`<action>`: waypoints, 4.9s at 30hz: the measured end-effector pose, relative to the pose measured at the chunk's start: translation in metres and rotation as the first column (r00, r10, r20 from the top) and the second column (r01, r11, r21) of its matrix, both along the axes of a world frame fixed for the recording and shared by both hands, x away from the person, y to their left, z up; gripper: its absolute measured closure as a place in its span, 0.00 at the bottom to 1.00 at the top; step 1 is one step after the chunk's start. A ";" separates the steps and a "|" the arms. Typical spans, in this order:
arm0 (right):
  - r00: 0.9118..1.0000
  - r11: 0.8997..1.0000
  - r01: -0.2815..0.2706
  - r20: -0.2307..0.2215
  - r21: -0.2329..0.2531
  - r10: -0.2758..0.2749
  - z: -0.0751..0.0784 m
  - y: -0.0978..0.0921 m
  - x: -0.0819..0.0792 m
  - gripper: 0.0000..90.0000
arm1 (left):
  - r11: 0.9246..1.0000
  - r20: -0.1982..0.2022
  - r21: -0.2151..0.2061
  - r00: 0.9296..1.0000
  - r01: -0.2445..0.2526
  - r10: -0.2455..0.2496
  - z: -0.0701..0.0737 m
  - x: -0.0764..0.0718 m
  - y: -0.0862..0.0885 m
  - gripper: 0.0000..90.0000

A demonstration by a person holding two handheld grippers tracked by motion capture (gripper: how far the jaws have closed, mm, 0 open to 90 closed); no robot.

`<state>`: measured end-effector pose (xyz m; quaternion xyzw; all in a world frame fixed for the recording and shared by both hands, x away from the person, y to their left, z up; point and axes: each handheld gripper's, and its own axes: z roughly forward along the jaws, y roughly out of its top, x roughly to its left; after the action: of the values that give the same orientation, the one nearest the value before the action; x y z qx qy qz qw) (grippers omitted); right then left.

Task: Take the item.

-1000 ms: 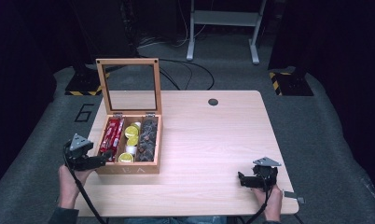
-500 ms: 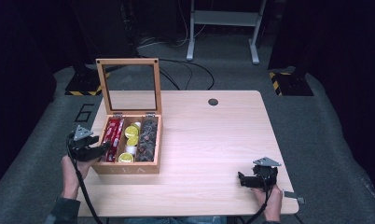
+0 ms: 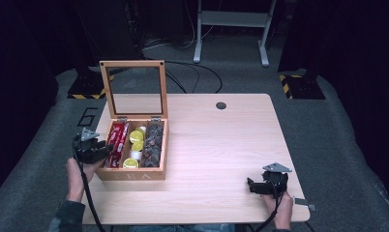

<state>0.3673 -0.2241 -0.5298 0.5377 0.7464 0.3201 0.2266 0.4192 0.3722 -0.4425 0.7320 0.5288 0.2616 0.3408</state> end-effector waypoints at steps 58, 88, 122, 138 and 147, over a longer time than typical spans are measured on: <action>1.000 1.000 -0.001 0.008 -0.003 0.001 0.000 0.000 0.000 0.02 | 1.000 0.080 0.011 0.997 -0.004 0.003 0.010 -0.006 -0.013 0.96; 1.000 1.000 -0.001 0.008 -0.003 0.001 0.000 0.000 0.000 0.02 | 0.996 0.165 -0.005 0.982 0.093 -0.091 0.033 -0.015 -0.040 0.96; 1.000 1.000 -0.002 0.010 -0.001 0.002 0.000 0.000 0.000 0.03 | 0.975 0.201 -0.006 0.955 0.223 -0.218 0.043 -0.015 -0.088 0.96; 1.000 1.000 -0.004 0.011 -0.005 0.004 0.000 0.000 0.000 0.03 | 0.960 0.199 0.000 0.941 0.281 -0.275 0.041 -0.013 -0.113 0.96; 1.000 1.000 -0.008 0.010 -0.007 0.008 0.000 0.000 0.000 0.03 | 0.951 0.183 0.005 0.935 0.309 -0.305 0.038 -0.010 -0.129 0.96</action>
<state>0.3669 -0.2246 -0.5300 0.5322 0.7486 0.3210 0.2309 0.4093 0.2437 -0.4048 0.7746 0.3778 0.2643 0.4329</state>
